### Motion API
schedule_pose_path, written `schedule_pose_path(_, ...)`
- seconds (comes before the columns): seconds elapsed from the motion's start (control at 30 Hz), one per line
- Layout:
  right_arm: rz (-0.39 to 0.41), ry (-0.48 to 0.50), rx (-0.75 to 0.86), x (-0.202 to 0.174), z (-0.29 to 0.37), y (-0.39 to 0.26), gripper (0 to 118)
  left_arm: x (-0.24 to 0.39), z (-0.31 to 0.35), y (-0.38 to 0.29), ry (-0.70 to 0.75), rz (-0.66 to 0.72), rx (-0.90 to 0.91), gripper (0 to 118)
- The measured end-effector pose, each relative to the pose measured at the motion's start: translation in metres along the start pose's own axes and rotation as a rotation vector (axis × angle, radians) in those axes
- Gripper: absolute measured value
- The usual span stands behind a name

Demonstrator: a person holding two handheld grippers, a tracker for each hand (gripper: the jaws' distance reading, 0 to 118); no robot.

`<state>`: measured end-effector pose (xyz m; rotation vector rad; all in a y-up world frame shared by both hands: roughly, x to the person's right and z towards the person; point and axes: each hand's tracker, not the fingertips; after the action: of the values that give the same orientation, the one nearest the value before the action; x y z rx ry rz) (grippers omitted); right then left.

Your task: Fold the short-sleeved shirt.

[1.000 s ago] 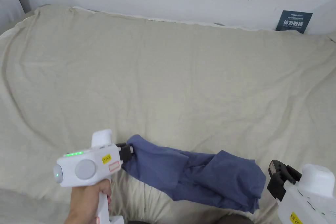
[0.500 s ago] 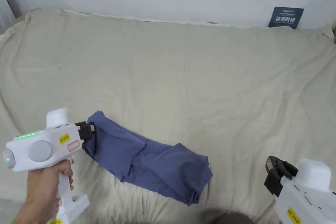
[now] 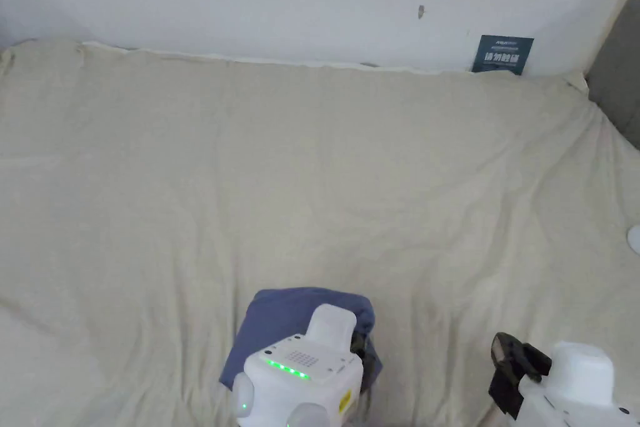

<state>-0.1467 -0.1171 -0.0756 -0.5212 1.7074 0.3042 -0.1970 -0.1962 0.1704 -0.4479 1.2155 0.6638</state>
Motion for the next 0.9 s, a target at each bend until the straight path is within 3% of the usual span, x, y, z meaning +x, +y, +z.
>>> schedule_pose_path(0.03, 0.001, -0.006, 0.001, 0.003, 0.001, 0.000, 0, 0.002, -0.008, -0.007, -0.009, -0.003, -0.029, 10)
schedule_pose_path(0.07, -0.001, -0.013, 0.000, 0.007, 0.001, 0.000, 0, 0.004, -0.015, -0.018, -0.015, -0.026, -0.044, 23)
schedule_pose_path(0.13, -0.005, -0.023, -0.001, 0.010, 0.001, 0.001, 0, 0.008, -0.014, -0.028, -0.053, -0.043, -0.050, 93)
schedule_pose_path(0.17, -0.005, -0.026, 0.000, 0.010, 0.001, 0.000, 0, 0.007, -0.006, -0.033, -0.101, -0.051, -0.045, 116)
schedule_pose_path(0.33, -0.020, -0.022, 0.009, 0.011, -0.003, -0.005, 0, -0.009, 0.062, -0.025, 0.040, -0.143, 0.190, 117)
schedule_pose_path(0.47, -0.011, -0.001, 0.018, 0.001, -0.003, -0.003, 0, -0.039, 0.083, -0.003, 0.447, -0.229, 0.337, 118)
schedule_pose_path(0.5, -0.008, 0.005, 0.019, -0.001, -0.002, -0.003, 0, -0.046, 0.081, 0.001, 0.492, -0.215, 0.322, 113)
schedule_pose_path(0.53, -0.004, 0.009, 0.020, -0.003, -0.001, -0.003, 0, -0.055, 0.079, 0.007, 0.502, -0.214, 0.285, 84)
schedule_pose_path(0.57, 0.000, 0.013, 0.023, -0.005, 0.000, -0.003, 0, -0.059, 0.072, 0.010, 0.455, -0.268, 0.232, 20)
schedule_pose_path(0.6, 0.005, 0.017, 0.026, -0.007, 0.002, -0.003, 0, -0.057, 0.059, 0.009, 0.569, -0.329, 0.180, 0)
schedule_pose_path(0.63, 0.008, 0.022, 0.027, -0.008, 0.003, -0.003, 0, -0.054, 0.048, 0.004, 0.714, -0.403, 0.189, 0)
schedule_pose_path(0.7, 0.013, 0.029, 0.031, -0.010, 0.004, -0.003, 0, -0.054, 0.039, 0.005, 0.511, -0.307, 0.111, 0)
schedule_pose_path(0.73, 0.015, 0.029, 0.032, -0.009, 0.003, -0.004, 0, -0.048, 0.030, 0.002, 0.481, -0.280, 0.089, 0)
schedule_pose_path(0.8, 0.024, 0.030, 0.027, -0.009, 0.003, -0.004, 0, -0.020, 0.018, -0.012, 0.539, -0.384, 0.070, 0)
schedule_pose_path(0.9, 0.030, 0.028, 0.022, -0.005, 0.003, -0.006, 0, 0.017, -0.001, -0.024, 0.422, -0.446, 0.059, 0)
